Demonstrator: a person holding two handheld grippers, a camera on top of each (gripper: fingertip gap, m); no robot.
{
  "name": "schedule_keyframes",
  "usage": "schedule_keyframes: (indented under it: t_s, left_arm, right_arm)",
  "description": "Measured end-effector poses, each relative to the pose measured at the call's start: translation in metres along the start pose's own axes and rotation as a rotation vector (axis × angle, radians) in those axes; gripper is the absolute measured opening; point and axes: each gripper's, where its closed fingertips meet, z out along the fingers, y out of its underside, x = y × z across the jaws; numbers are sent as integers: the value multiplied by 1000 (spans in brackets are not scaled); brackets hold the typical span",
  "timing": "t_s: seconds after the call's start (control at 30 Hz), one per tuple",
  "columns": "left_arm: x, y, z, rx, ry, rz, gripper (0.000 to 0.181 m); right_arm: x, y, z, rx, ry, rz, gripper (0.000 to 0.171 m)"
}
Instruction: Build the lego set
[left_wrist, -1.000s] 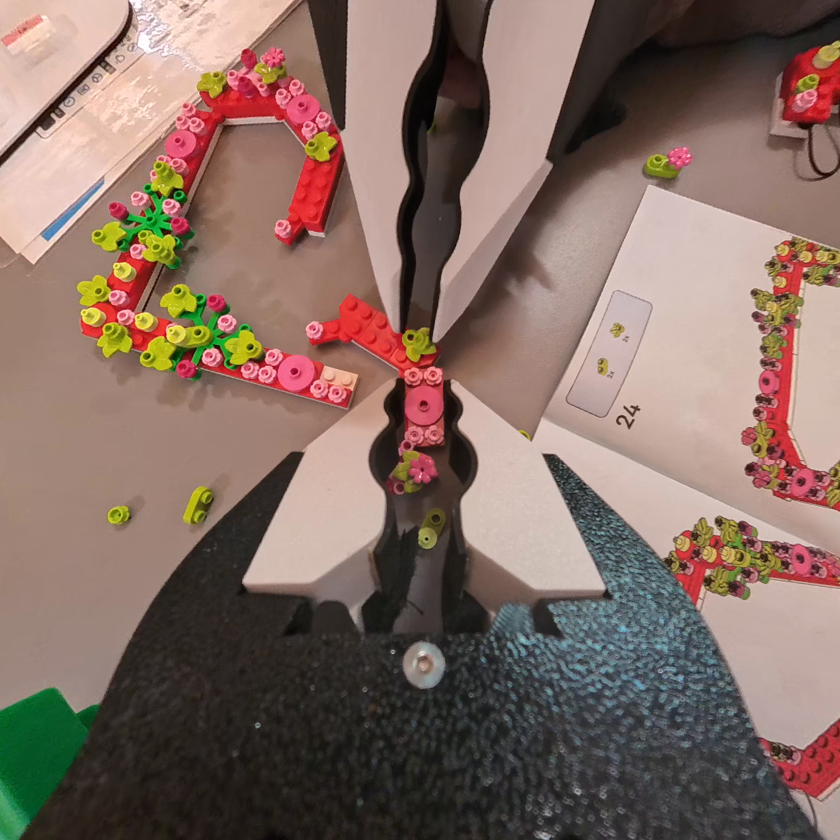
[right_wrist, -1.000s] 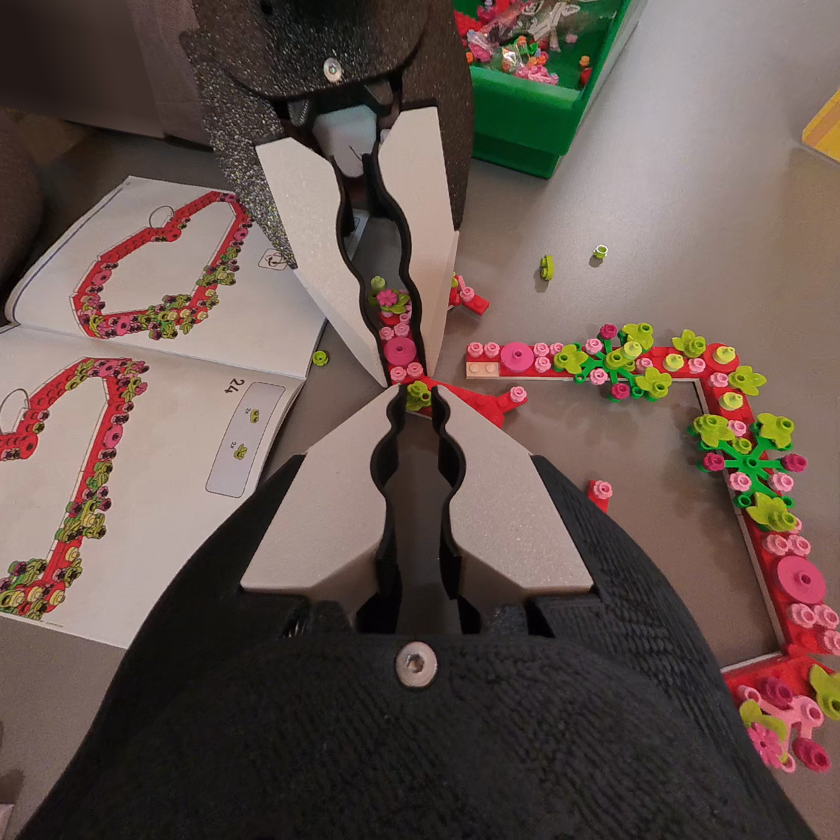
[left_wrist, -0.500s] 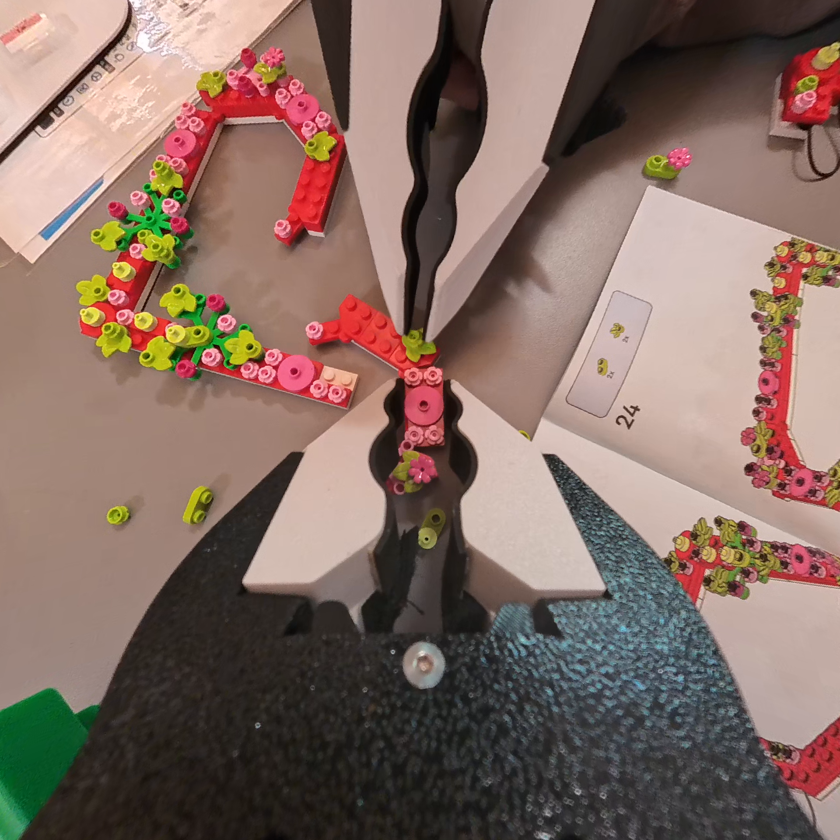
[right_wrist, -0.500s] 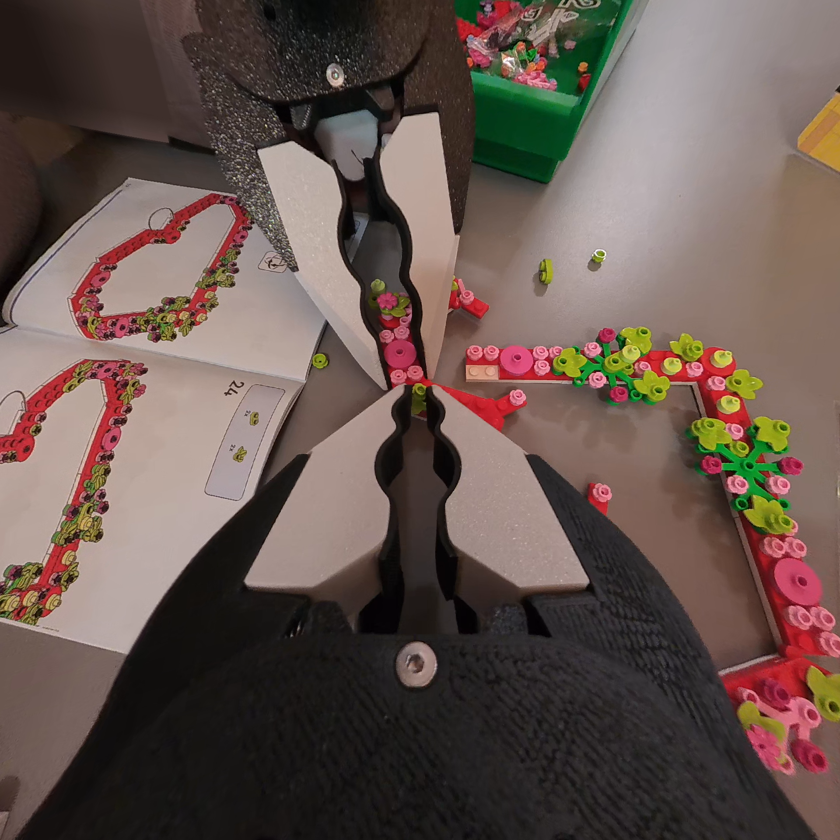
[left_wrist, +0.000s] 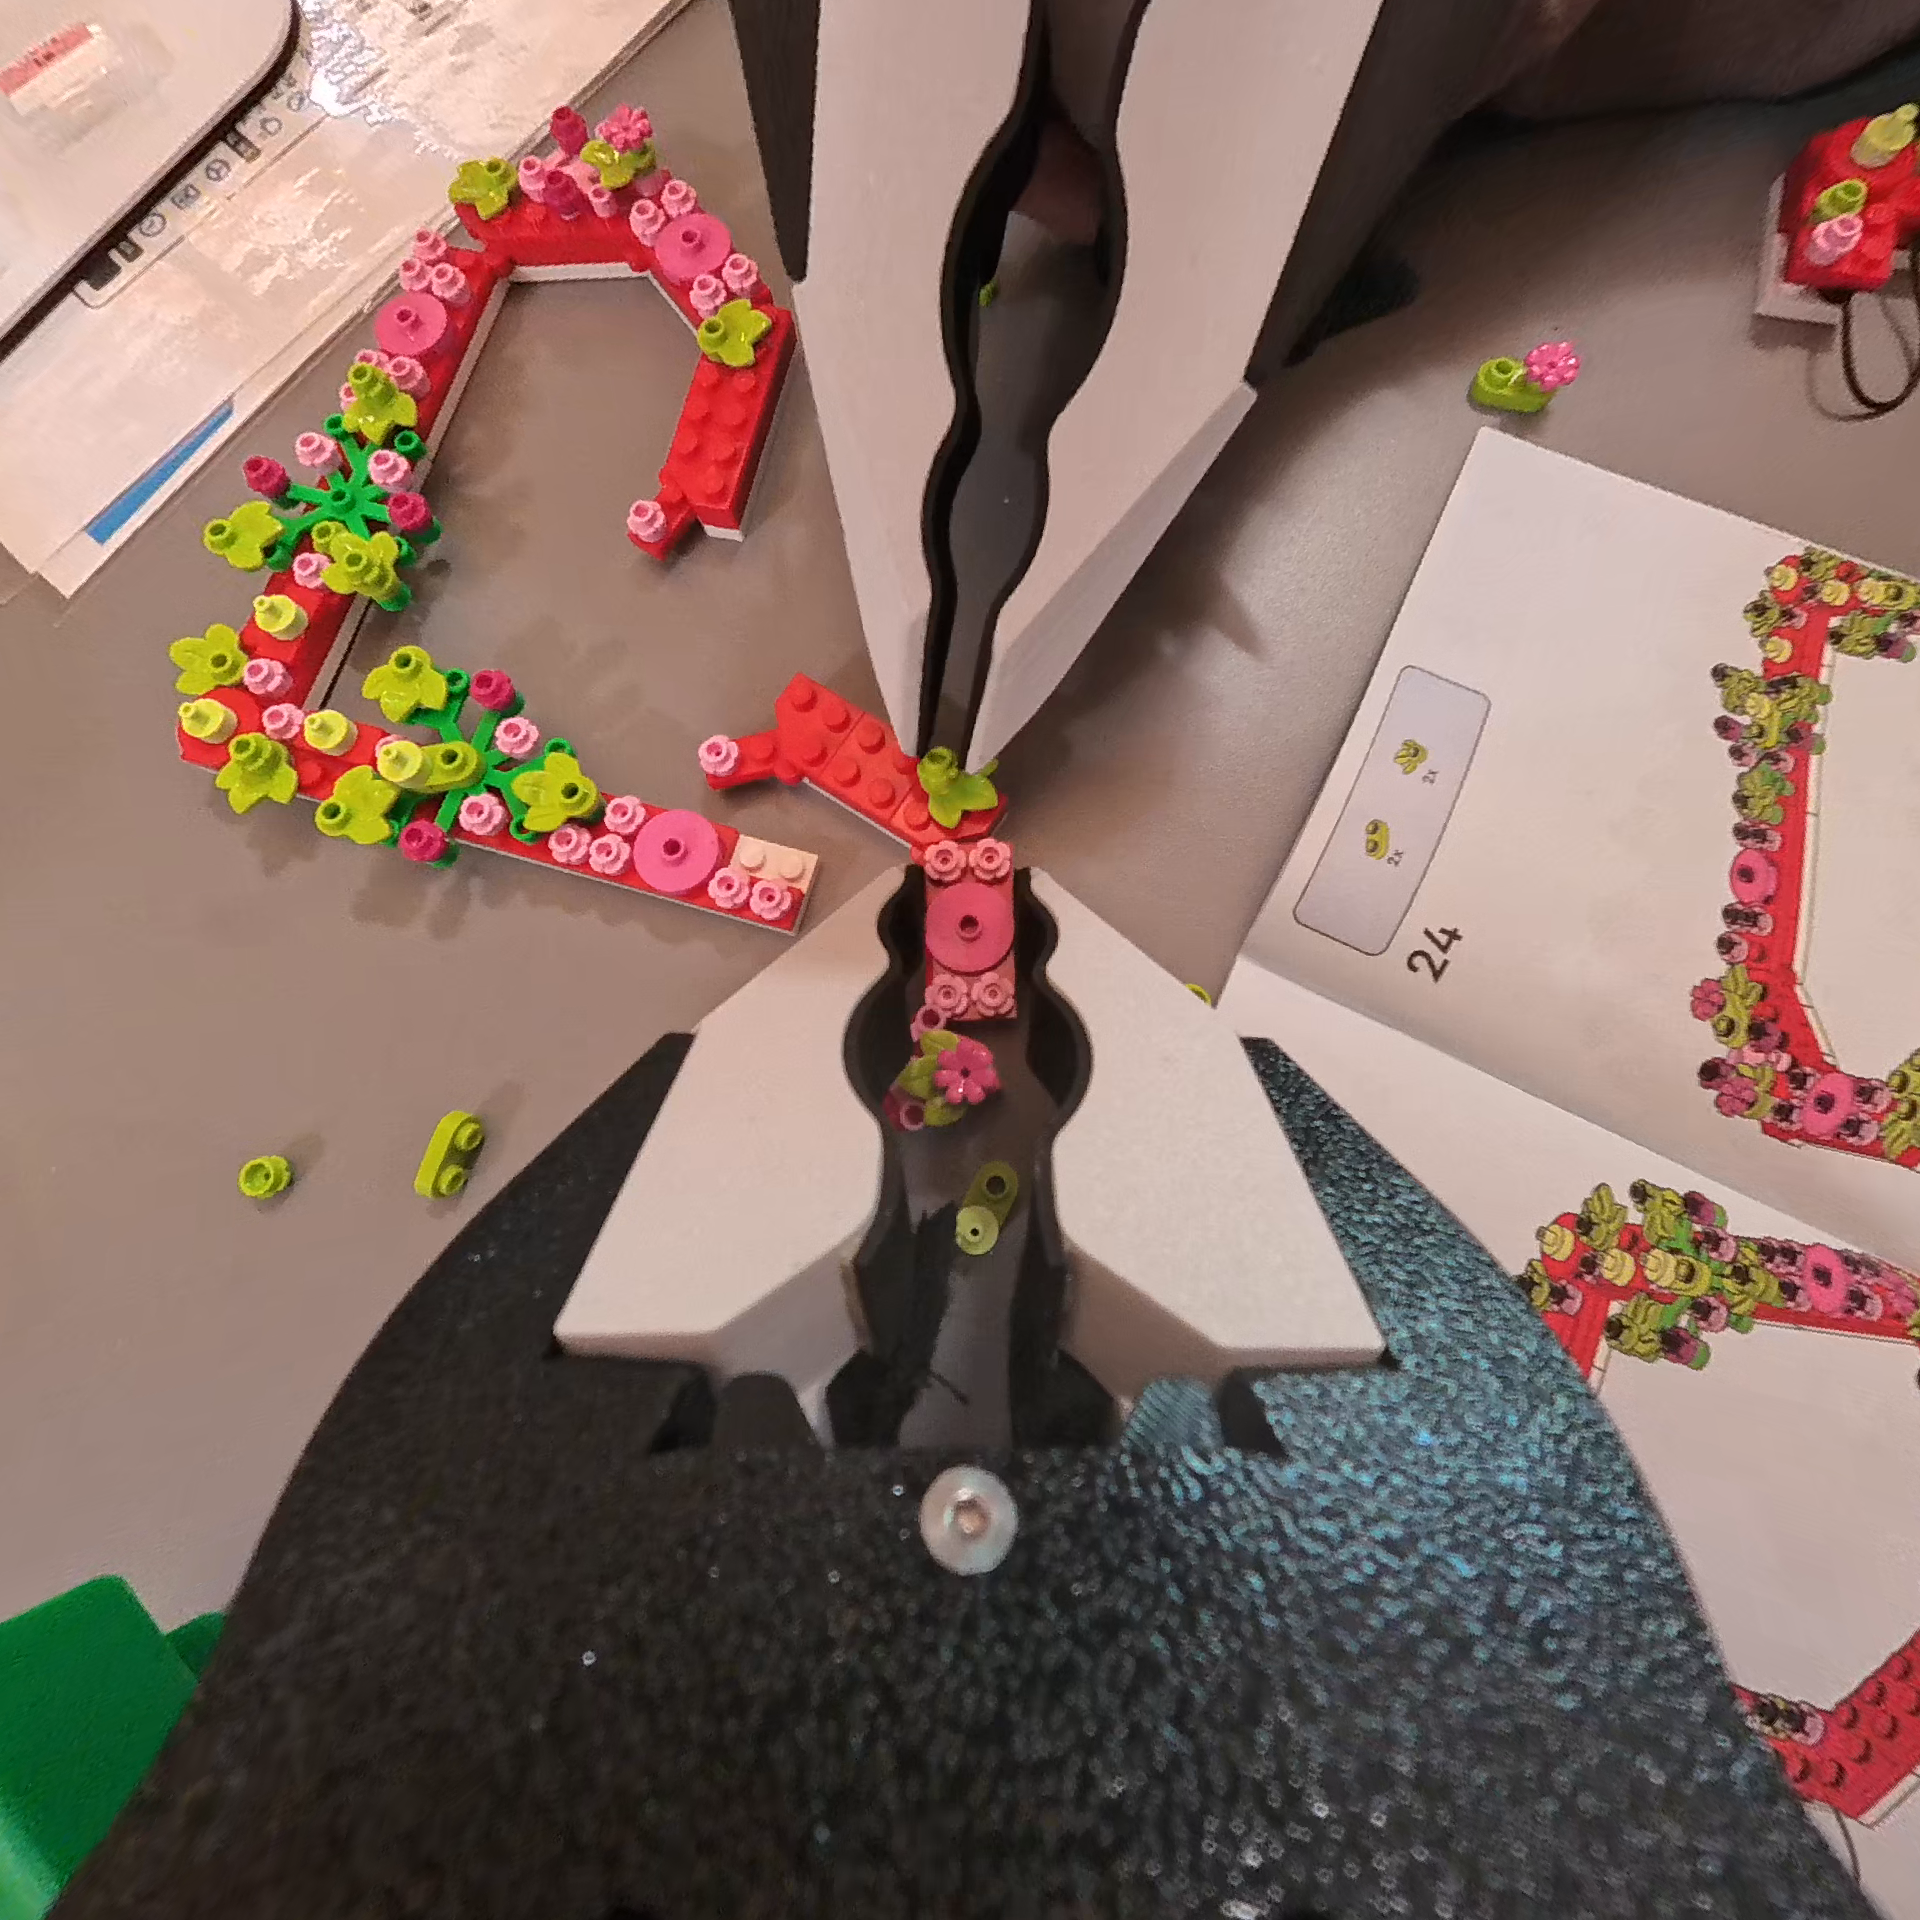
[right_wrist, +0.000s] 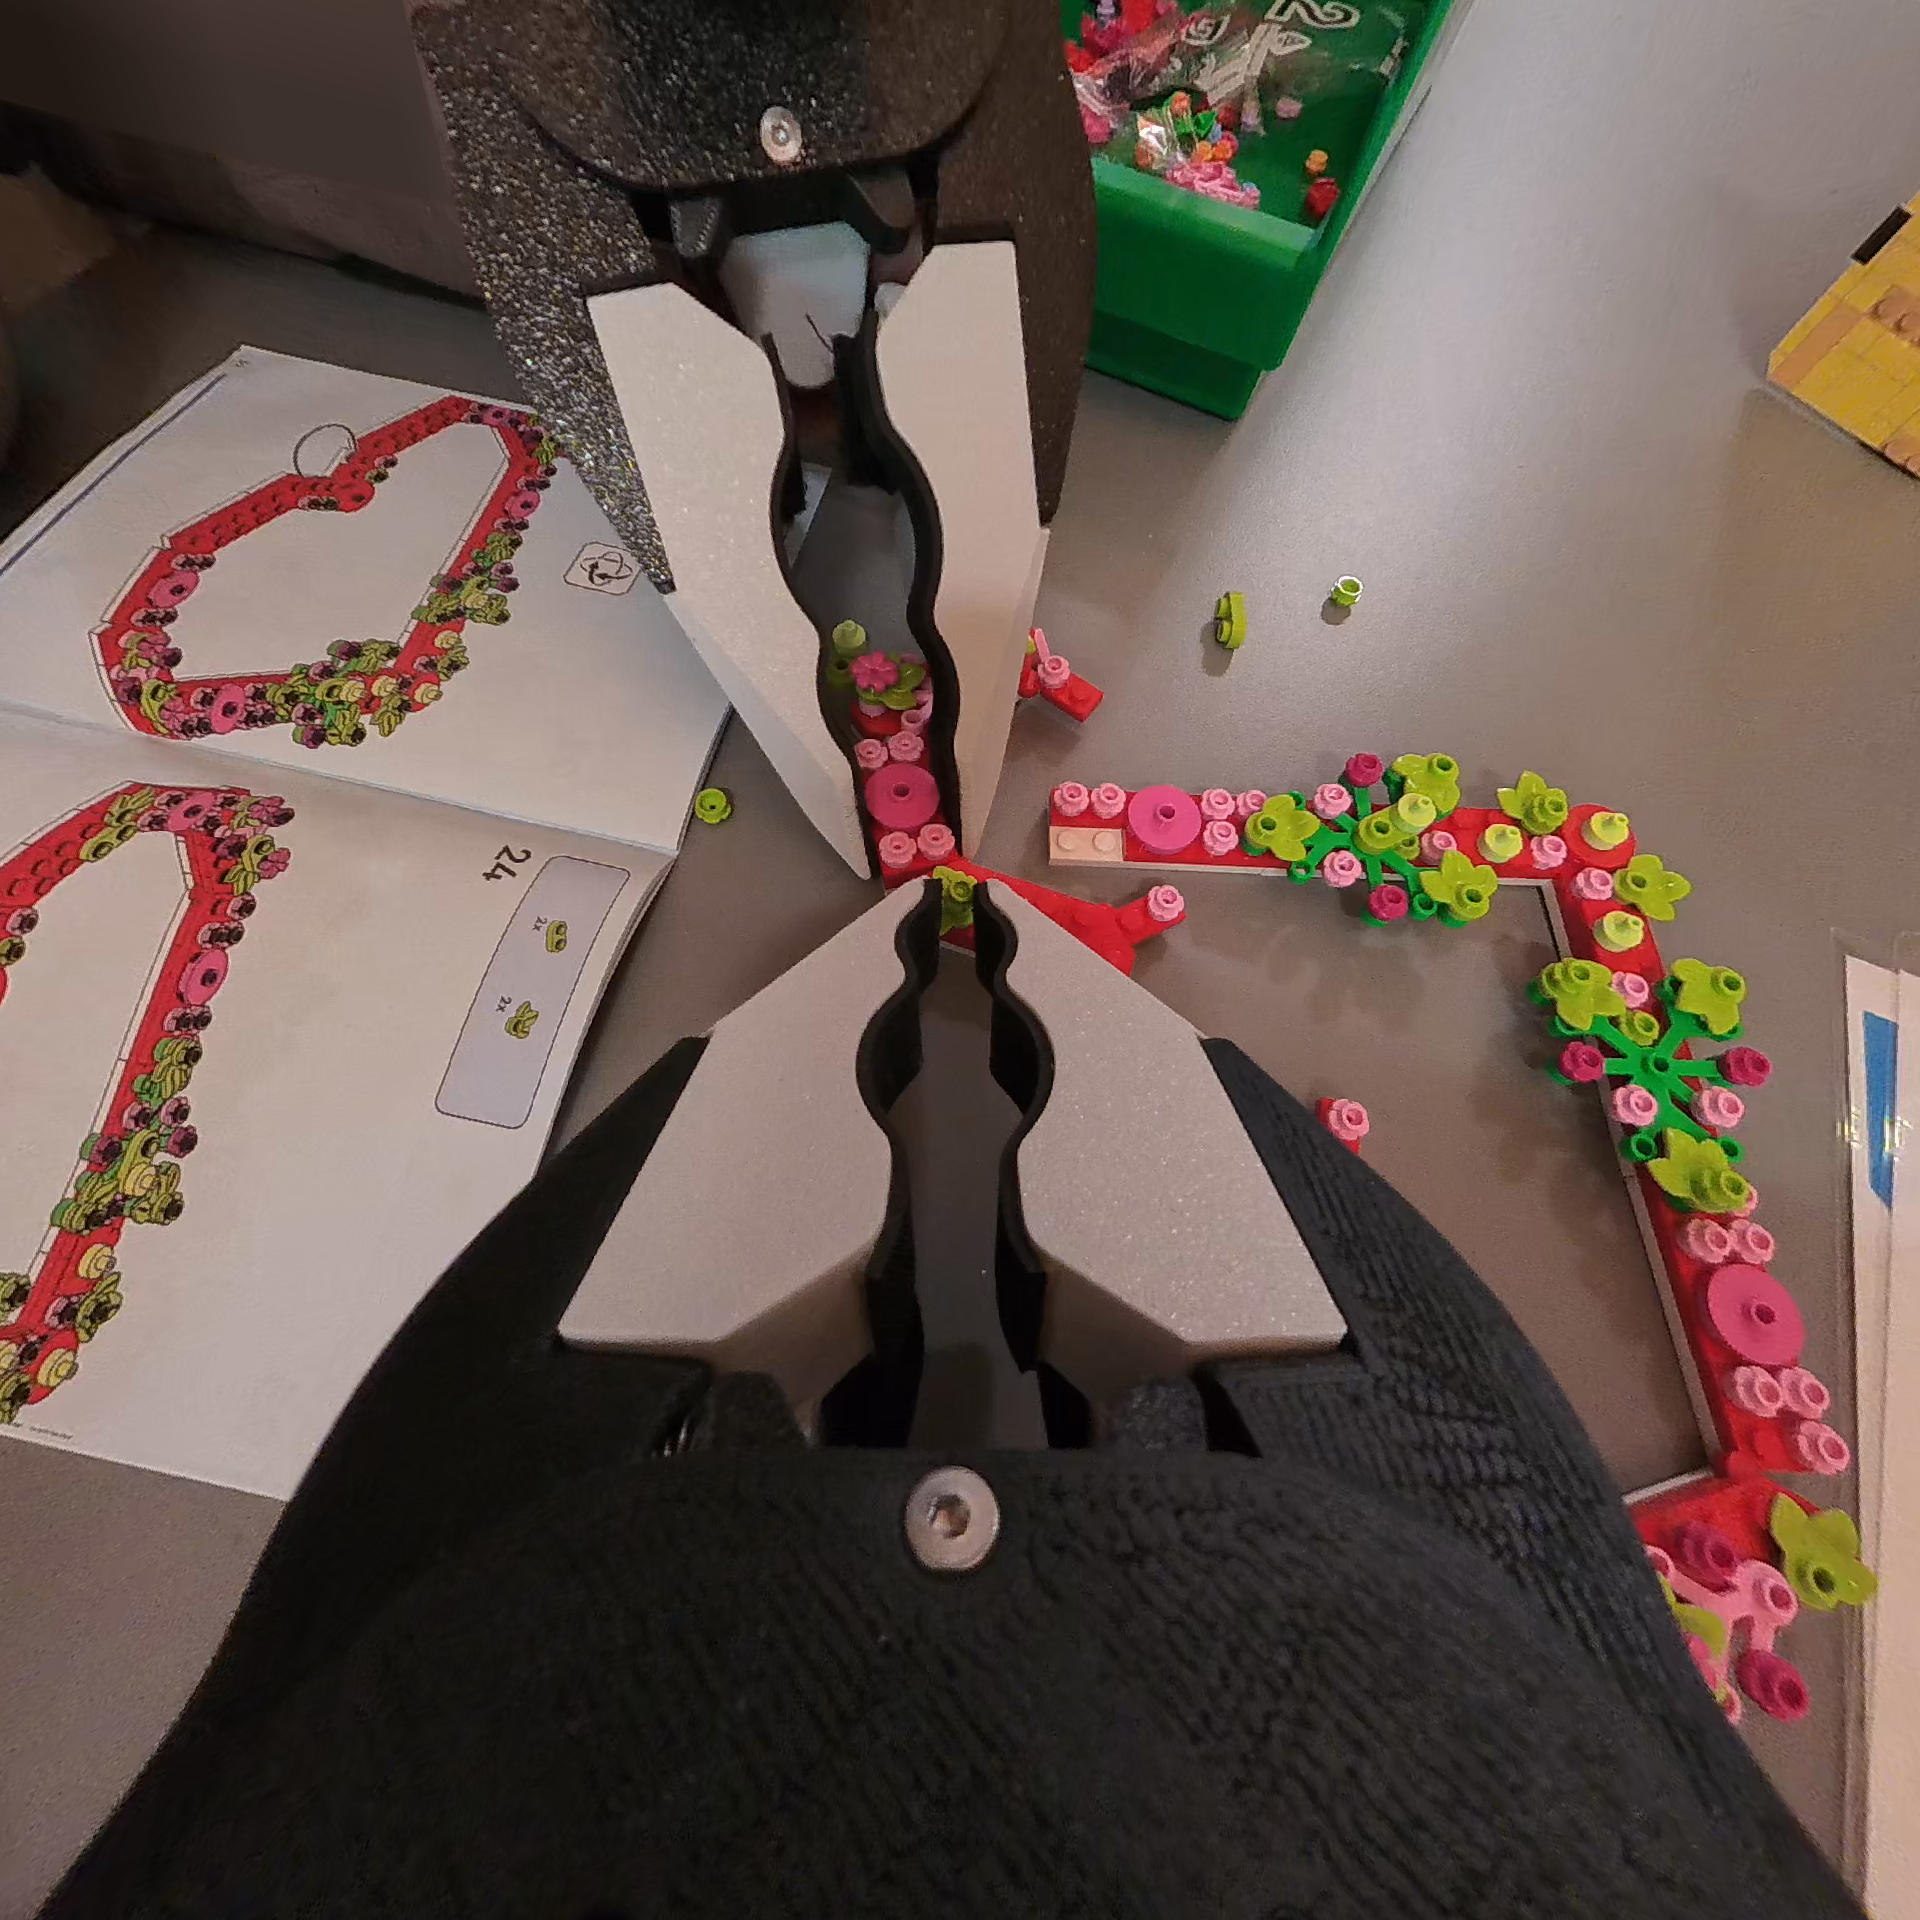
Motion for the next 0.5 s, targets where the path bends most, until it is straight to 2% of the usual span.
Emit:
schedule_keyframes:
  t_s: [0.03, 0.5]
  left_arm:
    - [0, 0, 0, 0, 0, 0, 16]
    - [0, 0, 0, 0, 0, 0, 16]
  right_arm:
    - [0, 0, 0, -2, 2, -4, 4]
    - [2, 0, -1, -13, 32, -52, 3]
